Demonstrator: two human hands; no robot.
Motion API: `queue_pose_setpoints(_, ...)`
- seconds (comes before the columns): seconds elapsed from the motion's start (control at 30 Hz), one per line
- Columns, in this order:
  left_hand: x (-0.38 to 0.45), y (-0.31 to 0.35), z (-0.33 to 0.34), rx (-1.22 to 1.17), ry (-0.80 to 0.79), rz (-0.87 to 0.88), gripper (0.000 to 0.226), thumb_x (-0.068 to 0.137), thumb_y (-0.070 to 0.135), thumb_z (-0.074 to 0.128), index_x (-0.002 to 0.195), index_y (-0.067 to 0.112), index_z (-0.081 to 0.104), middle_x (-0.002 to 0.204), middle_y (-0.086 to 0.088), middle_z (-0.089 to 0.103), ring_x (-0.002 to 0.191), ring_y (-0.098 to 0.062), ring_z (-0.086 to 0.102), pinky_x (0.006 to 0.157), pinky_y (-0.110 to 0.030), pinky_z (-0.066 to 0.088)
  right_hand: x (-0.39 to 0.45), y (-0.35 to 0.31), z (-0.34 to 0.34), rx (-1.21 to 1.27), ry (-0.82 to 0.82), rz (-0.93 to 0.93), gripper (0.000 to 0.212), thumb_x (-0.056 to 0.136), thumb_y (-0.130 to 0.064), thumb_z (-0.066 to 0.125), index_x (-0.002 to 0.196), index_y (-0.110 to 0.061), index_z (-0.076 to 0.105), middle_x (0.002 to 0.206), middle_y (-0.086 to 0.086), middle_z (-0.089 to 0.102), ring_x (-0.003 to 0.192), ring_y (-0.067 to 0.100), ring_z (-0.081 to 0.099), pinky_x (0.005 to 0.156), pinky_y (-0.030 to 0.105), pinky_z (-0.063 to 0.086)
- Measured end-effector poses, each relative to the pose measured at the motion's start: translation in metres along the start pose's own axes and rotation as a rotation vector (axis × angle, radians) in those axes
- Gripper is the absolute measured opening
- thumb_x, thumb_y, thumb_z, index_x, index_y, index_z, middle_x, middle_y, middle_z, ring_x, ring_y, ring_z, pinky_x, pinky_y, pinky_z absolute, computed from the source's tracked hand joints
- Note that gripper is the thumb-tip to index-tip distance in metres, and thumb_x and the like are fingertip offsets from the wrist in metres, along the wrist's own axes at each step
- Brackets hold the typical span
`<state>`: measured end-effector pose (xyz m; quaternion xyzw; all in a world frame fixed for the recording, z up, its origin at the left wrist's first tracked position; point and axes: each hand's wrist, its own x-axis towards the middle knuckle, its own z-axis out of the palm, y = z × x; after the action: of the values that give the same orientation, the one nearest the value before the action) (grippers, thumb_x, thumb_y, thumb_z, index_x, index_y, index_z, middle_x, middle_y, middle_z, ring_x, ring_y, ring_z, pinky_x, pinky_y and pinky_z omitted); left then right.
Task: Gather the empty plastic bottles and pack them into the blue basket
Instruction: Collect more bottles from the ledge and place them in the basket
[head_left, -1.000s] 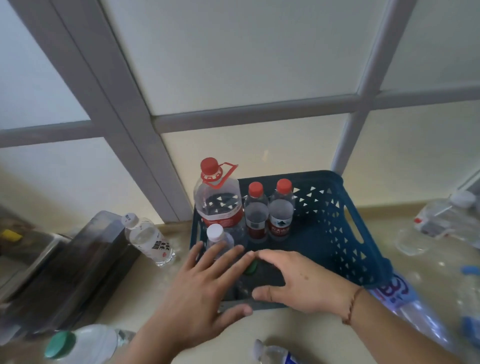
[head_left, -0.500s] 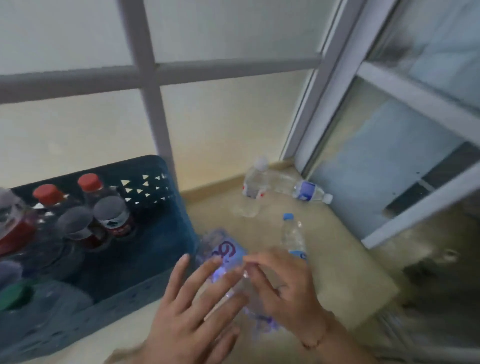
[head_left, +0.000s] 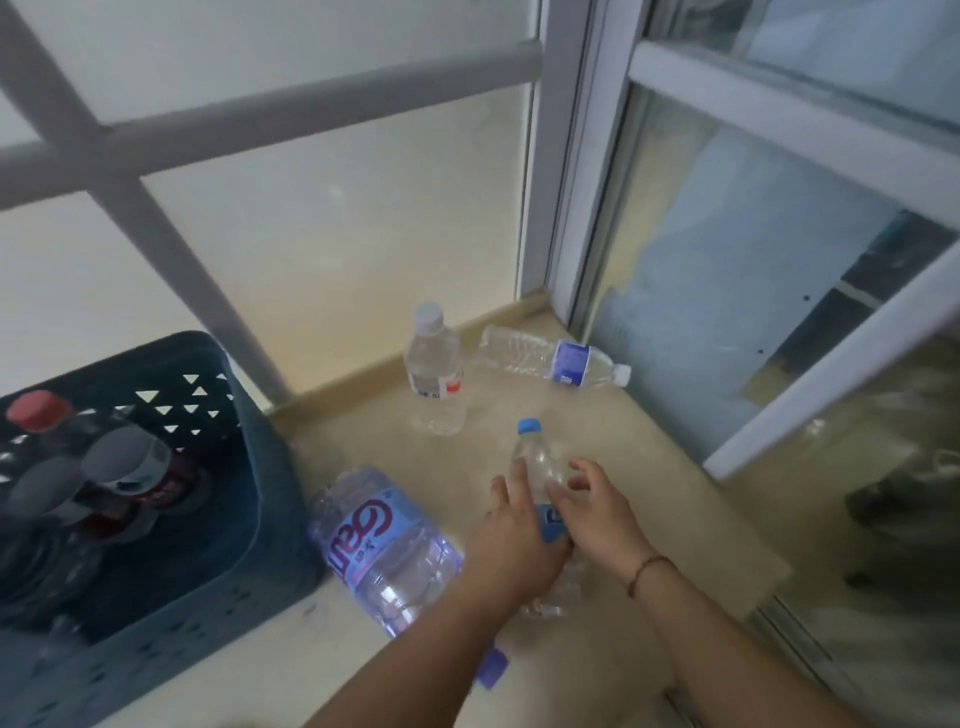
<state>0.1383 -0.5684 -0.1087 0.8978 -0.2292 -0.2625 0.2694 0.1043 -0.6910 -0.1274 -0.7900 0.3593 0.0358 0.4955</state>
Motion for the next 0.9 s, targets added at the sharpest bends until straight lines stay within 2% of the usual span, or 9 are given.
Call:
queue_pose_setpoints(0.17, 0.012, 0.0, 0.023, -0.086, 0.109, -0.115, 0.105, 0.081, 0.048, 0.07, 0.158, 0.021, 0.003, 0.138, -0.006, 0.046, 0.115, -0.029, 0.06, 0.091, -0.036, 0.05, 0.045, -0.009, 0.001, 0.074, 0.0, 0.034, 0.06, 0.089, -0.05, 0.06, 0.137, -0.017, 0.045, 0.113, 0.003, 0.064, 0.103, 0.023, 0.065, 0.088, 0.035, 0.053)
queue_pose_setpoints(0.3, 0.006, 0.001, 0.027, -0.168, 0.159, -0.103, 0.107, 0.078, 0.035, 0.071, 0.158, 0.027, 0.001, 0.138, -0.005, 0.048, 0.112, -0.026, 0.06, 0.082, -0.032, 0.048, 0.052, -0.022, -0.011, 0.287, -0.15, 0.147, 0.041, 0.094, -0.04, 0.058, 0.13, -0.02, 0.05, 0.111, 0.006, 0.064, 0.08, 0.021, 0.066, 0.053, 0.028, 0.053)
queue_pose_setpoints(0.37, 0.001, 0.001, 0.026, -0.131, 0.166, -0.068, 0.107, 0.077, 0.035, 0.07, 0.158, 0.03, 0.0, 0.139, -0.003, 0.048, 0.112, -0.025, 0.06, 0.076, -0.03, 0.044, 0.048, -0.027, -0.019, 0.351, -0.247, 0.192, 0.035, 0.096, -0.036, 0.056, 0.125, -0.016, 0.055, 0.108, 0.01, 0.066, 0.076, 0.023, 0.066, 0.053, 0.033, 0.056)
queue_pose_setpoints(0.47, -0.009, 0.004, 0.022, -0.128, 0.209, 0.037, 0.106, 0.075, 0.036, 0.069, 0.157, 0.035, 0.002, 0.143, 0.002, 0.045, 0.116, -0.023, 0.058, 0.081, -0.032, 0.049, 0.035, -0.038, -0.035, 0.323, -0.333, 0.157, 0.032, 0.098, -0.037, 0.053, 0.116, -0.012, 0.059, 0.104, 0.013, 0.069, 0.081, 0.025, 0.068, 0.061, 0.037, 0.057)
queue_pose_setpoints(0.63, -0.041, 0.02, -0.013, -0.267, 0.434, 0.218, 0.102, 0.073, 0.042, 0.071, 0.152, 0.046, 0.006, 0.152, 0.011, 0.03, 0.132, -0.015, 0.047, 0.097, -0.031, 0.05, -0.011, -0.108, -0.061, 0.206, -0.19, -0.226, 0.013, 0.094, -0.03, 0.059, 0.096, -0.019, 0.065, 0.094, 0.01, 0.073, 0.066, 0.019, 0.063, 0.049, 0.028, 0.05)
queue_pose_setpoints(0.67, -0.05, 0.02, -0.026, -0.275, 0.512, 0.261, 0.105, 0.072, 0.041, 0.075, 0.153, 0.046, 0.007, 0.152, 0.01, 0.031, 0.134, -0.011, 0.044, 0.102, -0.024, 0.046, -0.024, -0.13, -0.062, 0.219, -0.167, -0.325, 0.007, 0.094, -0.026, 0.059, 0.093, -0.023, 0.065, 0.089, 0.009, 0.074, 0.062, 0.017, 0.062, 0.044, 0.025, 0.048)
queue_pose_setpoints(0.77, -0.078, 0.012, -0.074, -0.212, 0.801, 0.375, 0.118, 0.069, 0.037, 0.082, 0.155, 0.042, 0.0, 0.15, 0.0, 0.041, 0.133, -0.011, 0.045, 0.105, -0.003, 0.025, -0.068, -0.196, -0.053, 0.225, -0.162, -0.671, 0.018, 0.09, -0.019, 0.065, 0.084, -0.036, 0.064, 0.072, -0.005, 0.074, 0.051, 0.006, 0.065, 0.041, 0.018, 0.048)
queue_pose_setpoints(0.83, -0.101, 0.001, -0.111, -0.138, 0.926, 0.421, 0.12, 0.069, 0.038, 0.081, 0.154, 0.041, -0.003, 0.147, -0.003, 0.045, 0.129, -0.016, 0.051, 0.104, -0.005, 0.027, -0.094, -0.231, -0.039, 0.225, -0.181, -0.805, 0.012, 0.079, -0.032, 0.071, 0.089, -0.036, 0.064, 0.077, -0.004, 0.074, 0.064, 0.018, 0.072, 0.058, 0.035, 0.061)
queue_pose_setpoints(0.9, -0.127, -0.017, -0.148, -0.038, 0.999, 0.442, 0.117, 0.069, 0.041, 0.083, 0.154, 0.042, 0.001, 0.146, -0.001, 0.044, 0.126, -0.017, 0.053, 0.098, -0.016, 0.043, -0.119, -0.261, -0.022, 0.211, -0.259, -0.932, 0.037, 0.069, -0.052, 0.074, 0.096, -0.03, 0.062, 0.083, 0.005, 0.073, 0.074, 0.038, 0.071, 0.068, 0.06, 0.058)
